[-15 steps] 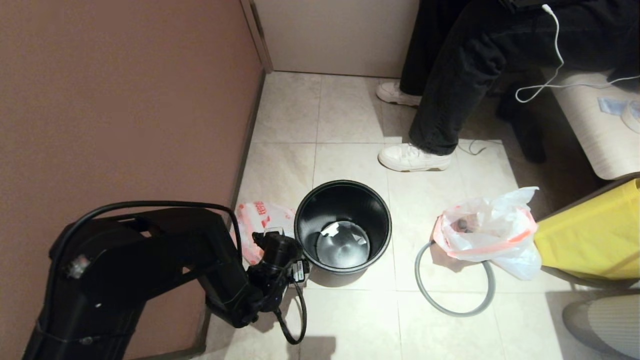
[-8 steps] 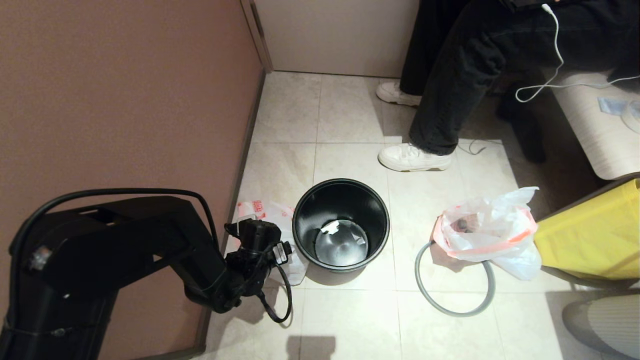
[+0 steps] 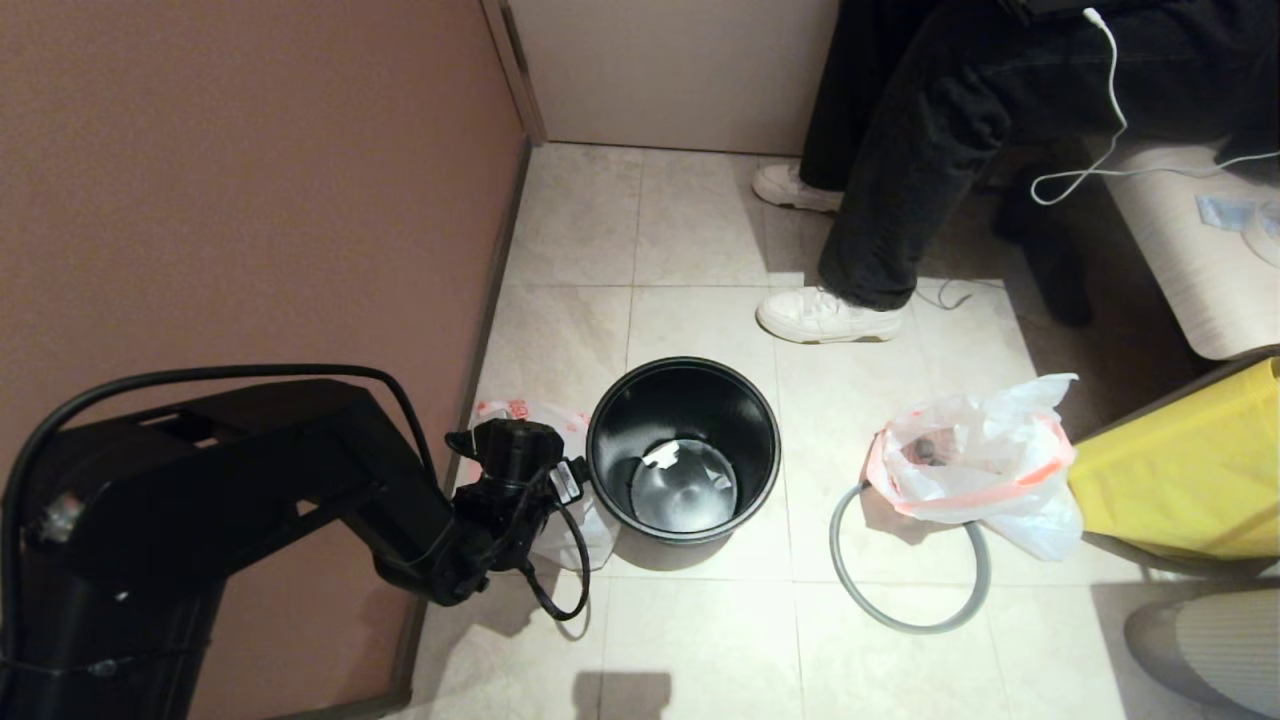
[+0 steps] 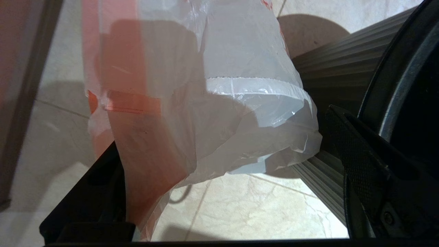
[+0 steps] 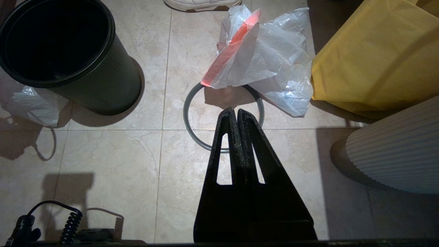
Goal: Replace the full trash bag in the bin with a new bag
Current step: Pick up a new trash bag
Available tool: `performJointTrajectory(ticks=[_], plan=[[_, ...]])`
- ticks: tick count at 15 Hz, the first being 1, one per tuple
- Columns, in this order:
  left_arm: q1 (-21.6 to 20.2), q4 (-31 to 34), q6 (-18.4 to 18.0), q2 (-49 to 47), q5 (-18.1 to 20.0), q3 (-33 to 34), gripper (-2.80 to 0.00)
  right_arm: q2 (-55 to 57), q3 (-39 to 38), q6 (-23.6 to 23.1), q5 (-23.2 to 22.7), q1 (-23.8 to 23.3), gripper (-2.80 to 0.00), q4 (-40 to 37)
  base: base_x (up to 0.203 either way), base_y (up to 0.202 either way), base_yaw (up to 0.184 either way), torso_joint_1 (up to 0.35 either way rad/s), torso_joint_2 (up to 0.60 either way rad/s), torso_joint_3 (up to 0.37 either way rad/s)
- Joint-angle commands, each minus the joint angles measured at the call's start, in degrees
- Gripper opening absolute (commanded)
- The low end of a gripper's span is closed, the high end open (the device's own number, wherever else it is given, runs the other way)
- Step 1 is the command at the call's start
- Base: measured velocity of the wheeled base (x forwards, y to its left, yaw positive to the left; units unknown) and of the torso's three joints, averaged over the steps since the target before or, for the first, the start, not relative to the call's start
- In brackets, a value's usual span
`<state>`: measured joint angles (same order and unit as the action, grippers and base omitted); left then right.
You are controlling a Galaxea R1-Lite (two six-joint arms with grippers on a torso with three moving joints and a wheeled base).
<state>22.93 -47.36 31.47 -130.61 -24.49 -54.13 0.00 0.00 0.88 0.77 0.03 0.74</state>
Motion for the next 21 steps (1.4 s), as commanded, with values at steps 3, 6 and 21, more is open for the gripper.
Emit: performJointTrajectory(ticks=[3,6,21], plan=[[0.08,0.04,2.33,-1.91,2.44,-1.16,0.0,0.04,0.0,0.0,0.02,0.02,-2.8,0.05,0.0,0.0,0.0,0.0,0.0,0.0],[1.38,4.72,6.26,-1.96,2.66,-3.67,0.0,0.09,0.0,0.0,0.02,0.06,-2.8,0.05,0.0,0.0,0.0,0.0,0.0,0.0],[-0.55,19.81,11.17,-8.87,1.96,-23.51,0.0,0.09,0.0,0.0,0.02,0.04,-2.8,0.05,0.0,0.0,0.0,0.0,0.0,0.0]])
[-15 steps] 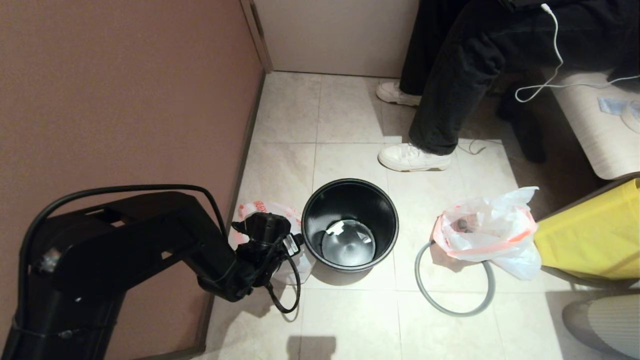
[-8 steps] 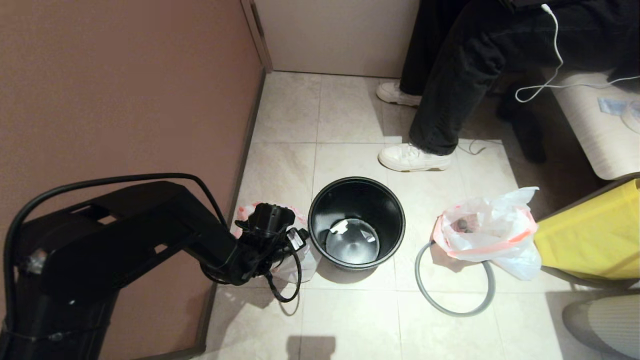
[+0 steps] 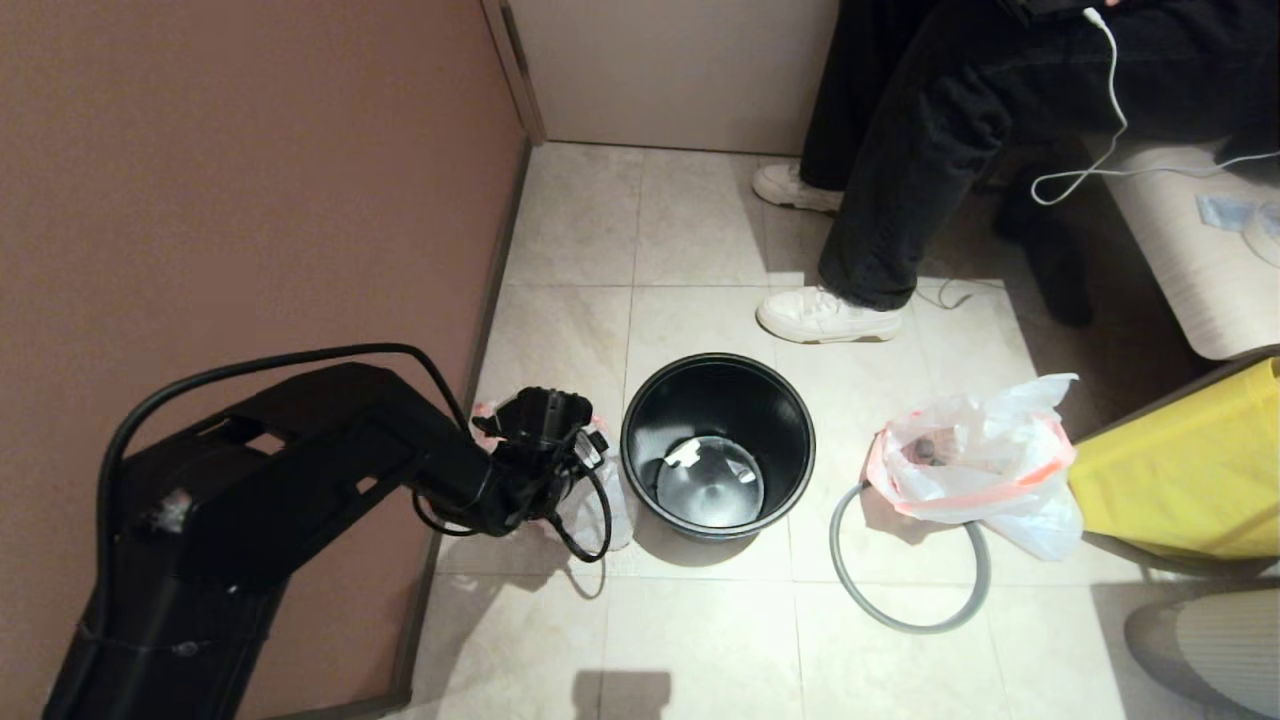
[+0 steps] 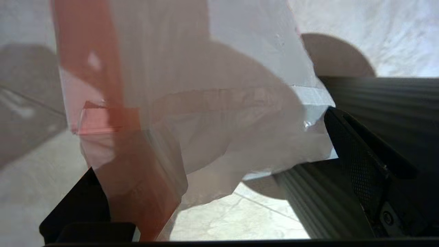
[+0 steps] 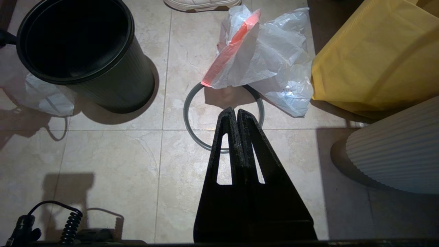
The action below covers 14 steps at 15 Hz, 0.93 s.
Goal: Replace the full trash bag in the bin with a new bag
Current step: Pick up a new trash bag
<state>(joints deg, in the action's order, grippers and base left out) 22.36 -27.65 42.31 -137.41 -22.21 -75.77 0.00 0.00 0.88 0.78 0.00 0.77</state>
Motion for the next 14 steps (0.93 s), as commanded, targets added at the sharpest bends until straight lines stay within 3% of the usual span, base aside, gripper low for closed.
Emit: performJointTrajectory(ticks=[1,5,6,7,14], plan=[[0.22,1.29,-0.03,-2.6,-0.71,-2.45,0.0,0.08,0.0,0.0,0.01,0.08,-2.8,0.02,0.0,0.0,0.0,0.0,0.0,0.0],[-0.04,1.46,-0.21,-2.69,-0.62,-2.98,0.0,0.08,0.0,0.0,0.01,0.09,-2.8,0.02,0.0,0.0,0.0,0.0,0.0,0.0],[-0.04,1.46,-0.21,-2.69,-0.55,-2.92,-2.39,0.06,0.0,0.0,0.01,0.09,-2.8,0.02,0.0,0.0,0.0,0.0,0.0,0.0],[-0.13,1.55,-0.21,-2.69,-0.55,-2.89,-2.8,0.07,0.0,0.0,0.01,0.07,-2.8,0.02,0.0,0.0,0.0,0.0,0.0,0.0],[-0.65,1.71,-0.29,-2.33,0.15,-2.36,-2.8,0.01,0.0,0.0,0.01,0.01,-2.8,0.02,0.0,0.0,0.0,0.0,0.0,0.0]])
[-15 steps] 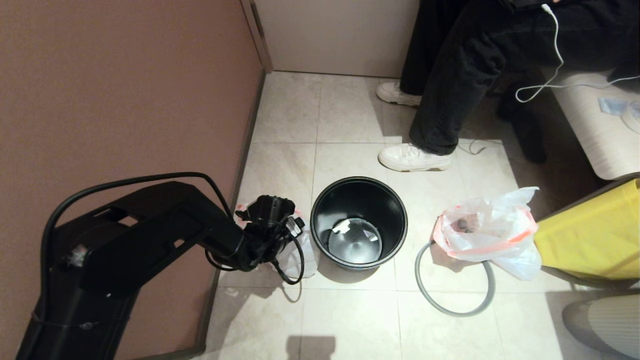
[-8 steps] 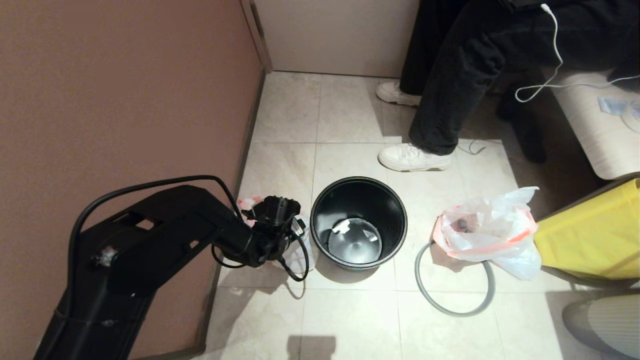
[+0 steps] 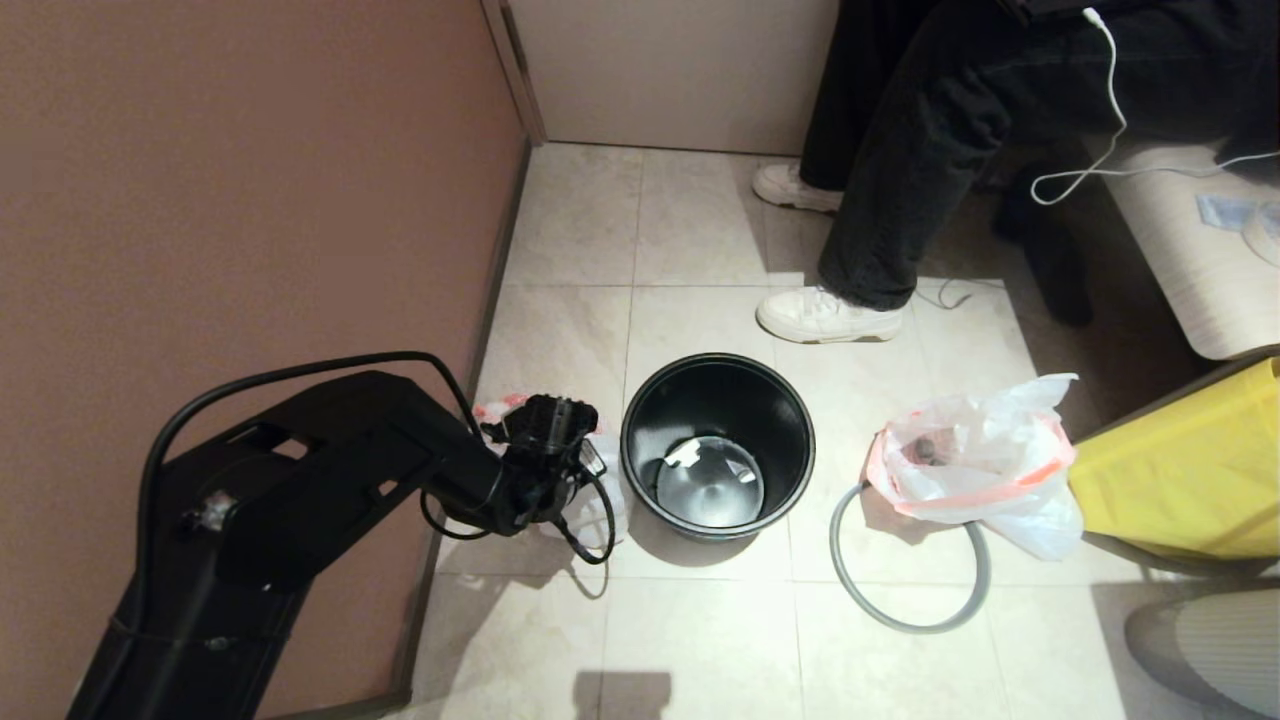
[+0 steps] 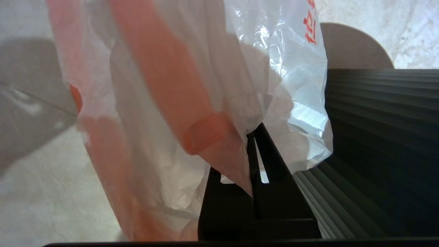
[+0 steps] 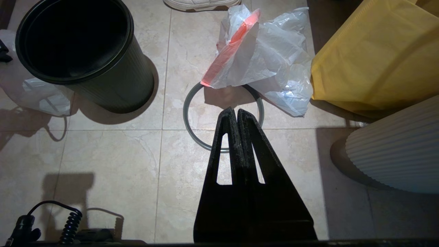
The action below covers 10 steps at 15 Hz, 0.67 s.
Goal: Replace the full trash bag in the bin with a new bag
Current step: Pick up a new trash bag
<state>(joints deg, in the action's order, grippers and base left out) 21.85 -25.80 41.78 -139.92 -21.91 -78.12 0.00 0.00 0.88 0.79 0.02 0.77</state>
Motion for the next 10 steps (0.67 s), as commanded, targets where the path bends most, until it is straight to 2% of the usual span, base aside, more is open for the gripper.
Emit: performJointTrajectory(ticks=[1,5,6,8,10], plan=[[-0.31,-0.14,0.24,0.86,-0.1,0.73,-2.8,0.0,0.0,0.0,0.0,0.06,-2.8,0.02,0.0,0.0,0.0,0.0,0.0,0.0],[1.21,0.39,-0.05,11.3,1.77,10.25,-2.8,0.09,0.0,0.0,0.0,0.06,-2.8,0.02,0.0,0.0,0.0,0.0,0.0,0.0],[1.66,2.25,-0.37,15.02,1.99,11.4,-2.8,0.08,0.0,0.0,0.0,-0.01,-2.8,0.02,0.0,0.0,0.0,0.0,0.0,0.0],[2.72,10.01,-0.78,24.23,2.22,11.91,-2.8,0.06,0.0,0.0,0.0,0.05,-2.8,0.02,0.0,0.0,0.0,0.0,0.0,0.0],[4.08,22.32,-1.01,32.89,2.14,9.68,-2.8,0.09,0.0,0.0,0.0,0.06,-2.8,0.02,0.0,0.0,0.0,0.0,0.0,0.0]])
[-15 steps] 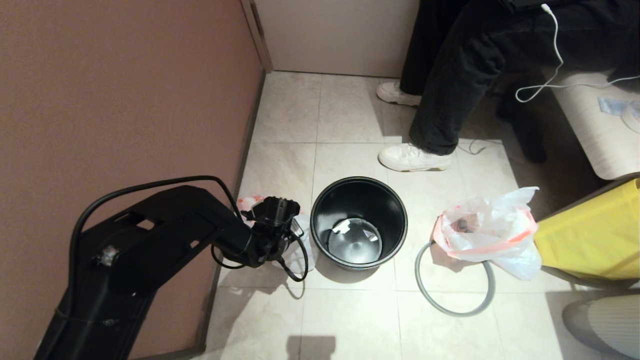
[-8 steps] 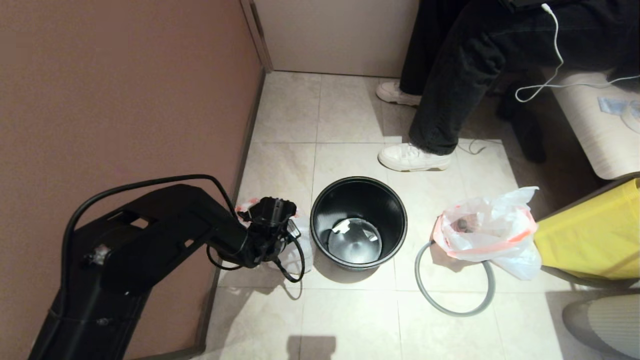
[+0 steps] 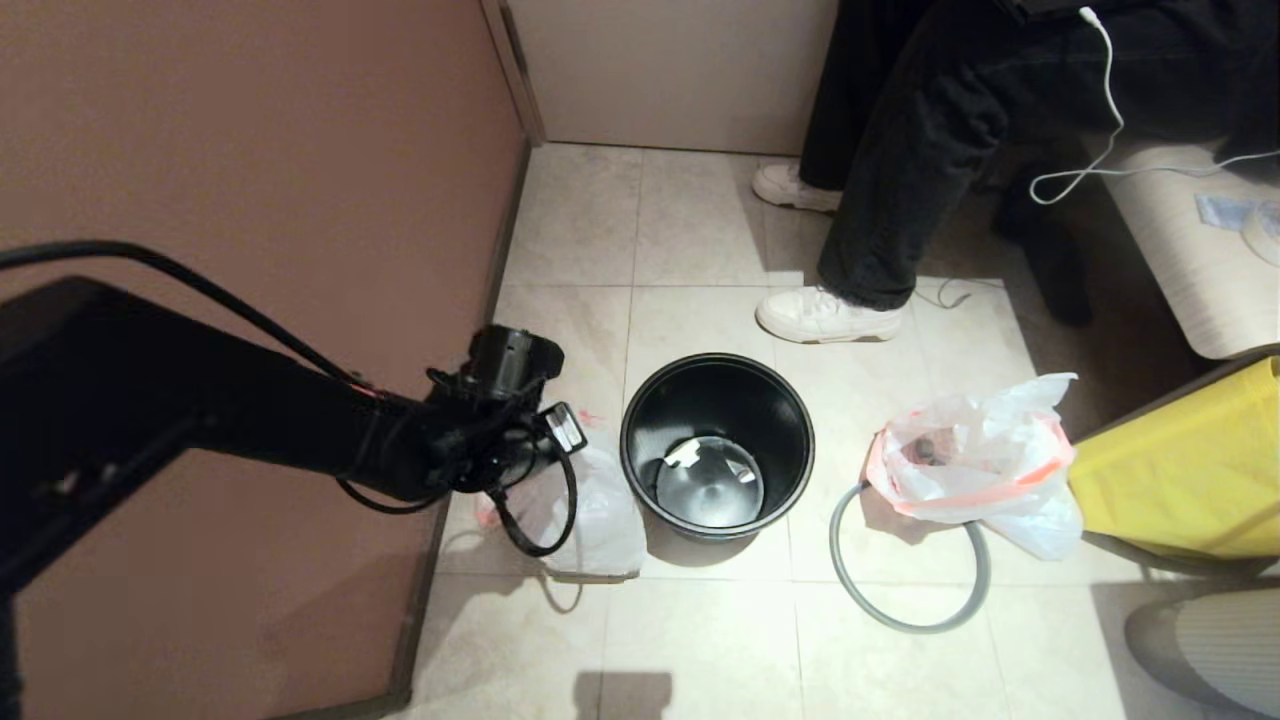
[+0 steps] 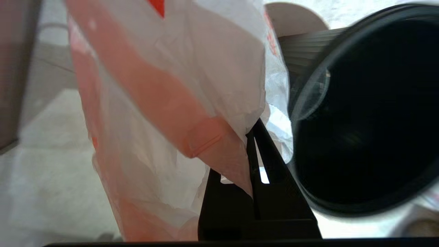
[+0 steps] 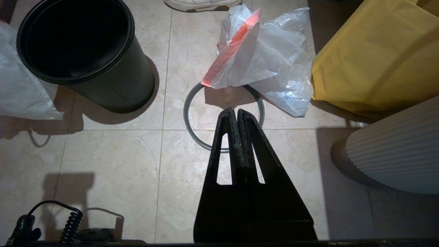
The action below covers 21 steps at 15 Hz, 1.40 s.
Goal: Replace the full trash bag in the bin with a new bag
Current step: Pick up a new trash bag, then put the new garbage bag on the trash can
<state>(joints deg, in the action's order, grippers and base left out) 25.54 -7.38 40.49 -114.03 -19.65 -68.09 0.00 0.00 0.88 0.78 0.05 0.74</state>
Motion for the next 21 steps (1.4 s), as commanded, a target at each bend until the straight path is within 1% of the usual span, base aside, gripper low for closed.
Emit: performJointTrajectory(ticks=[1,2,3,5,6,7,9,12,14,17,18,19,20,21], plan=[[1.1,11.67,0.22,10.66,-0.35,-2.89,-2.8,0.09,0.0,0.0,0.01,-0.04,-2.8,0.05,0.0,0.0,0.0,0.0,0.0,0.0],[2.04,19.29,0.18,13.74,-1.03,-6.26,-2.8,0.09,0.0,0.0,0.01,0.04,-2.8,0.05,0.0,0.0,0.0,0.0,0.0,0.0],[3.39,26.23,0.15,16.1,-2.56,-9.61,-2.8,0.09,0.0,0.0,0.01,-0.05,-2.8,0.05,0.0,0.0,0.0,0.0,0.0,0.0],[7.17,35.98,0.12,19.35,-7.41,-13.26,-2.8,0.07,0.0,0.0,0.01,0.04,-2.8,0.05,0.0,0.0,0.0,0.0,0.0,0.0],[8.74,39.04,0.12,20.79,-8.93,-14.3,-2.8,0.08,0.0,0.0,0.01,-0.04,-2.8,0.05,0.0,0.0,0.0,0.0,0.0,0.0],[9.73,40.91,0.1,21.89,-9.37,-15.18,-2.8,0.09,0.0,0.0,0.01,-0.04,-2.8,0.05,0.0,0.0,0.0,0.0,0.0,0.0],[11.95,44.92,-0.64,23.09,-9.51,-18.98,-2.8,0.09,0.0,0.0,0.01,0.04,-2.8,0.05,0.0,0.0,0.0,0.0,0.0,0.0],[15.34,48.66,-2.32,22.44,-9.63,-28.14,-2.8,0.09,0.0,0.0,0.01,0.04,-2.8,0.05,0.0,0.0,0.0,0.0,0.0,0.0],[17.46,50.24,-4.12,19.85,-10.49,-34.48,-2.8,0.02,0.0,0.0,0.01,-0.02,-2.8,0.05,0.0,0.0,0.0,0.0,0.0,0.0],[19.74,50.54,-10.96,13.57,-14.18,-42.66,-2.8,0.05,0.0,0.0,0.01,0.0,-2.8,0.05,0.0,0.0,0.0,0.0,0.0,0.0],[20.78,48.73,-14.6,12.06,-14.85,-43.88,-2.8,0.01,0.0,0.0,0.01,0.01,-2.8,0.05,0.0,0.0,0.0,0.0,0.0,0.0],[21.63,44.95,-17.45,11.44,-15.1,-44.07,-2.8,0.04,0.0,0.0,0.01,0.04,-2.8,0.05,0.0,0.0,0.0,0.0,0.0,0.0],[23.15,41.78,-19.99,10.82,-15.24,-44.12,-2.8,0.07,0.0,0.0,0.01,0.04,-2.8,0.05,0.0,0.0,0.0,0.0,0.0,0.0],[24.96,40.5,-21.77,10.62,-15.3,-44.13,-2.8,0.09,0.0,0.0,0.01,0.04,-2.8,0.05,0.0,0.0,0.0,0.0,0.0,0.0]])
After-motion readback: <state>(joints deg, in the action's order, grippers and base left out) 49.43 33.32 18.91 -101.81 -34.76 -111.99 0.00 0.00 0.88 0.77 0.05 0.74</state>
